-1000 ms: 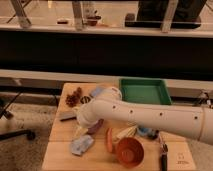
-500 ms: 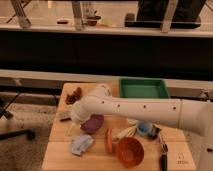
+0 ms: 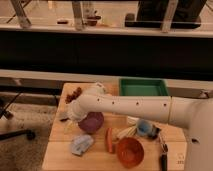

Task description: Place eraser in plastic cup

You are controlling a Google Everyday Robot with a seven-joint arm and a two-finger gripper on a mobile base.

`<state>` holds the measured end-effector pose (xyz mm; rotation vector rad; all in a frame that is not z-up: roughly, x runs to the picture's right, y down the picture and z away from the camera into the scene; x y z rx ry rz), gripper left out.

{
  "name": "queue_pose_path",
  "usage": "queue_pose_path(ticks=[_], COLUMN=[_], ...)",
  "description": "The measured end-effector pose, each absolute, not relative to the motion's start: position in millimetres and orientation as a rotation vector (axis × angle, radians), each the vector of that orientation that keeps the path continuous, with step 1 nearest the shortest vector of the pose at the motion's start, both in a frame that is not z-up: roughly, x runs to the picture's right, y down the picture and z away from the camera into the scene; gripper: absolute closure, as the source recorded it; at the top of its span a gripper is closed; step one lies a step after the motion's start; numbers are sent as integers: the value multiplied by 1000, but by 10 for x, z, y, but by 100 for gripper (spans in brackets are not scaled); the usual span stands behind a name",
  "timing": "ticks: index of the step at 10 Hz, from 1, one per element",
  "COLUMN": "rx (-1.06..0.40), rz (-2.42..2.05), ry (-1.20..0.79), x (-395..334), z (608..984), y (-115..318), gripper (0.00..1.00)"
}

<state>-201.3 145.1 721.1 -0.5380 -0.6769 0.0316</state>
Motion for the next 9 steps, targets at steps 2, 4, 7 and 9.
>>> queue_pose_path(ticks=[2, 4, 7, 9], rx=[-538, -542, -546, -547], rz=[38, 47, 46, 45], ry=[-672, -665, -661, -656], x=[-2057, -2096, -2139, -2166], z=[7286, 7419, 7556, 7652], y=[1427, 1398, 1394, 1409], gripper=[20, 20, 20, 20])
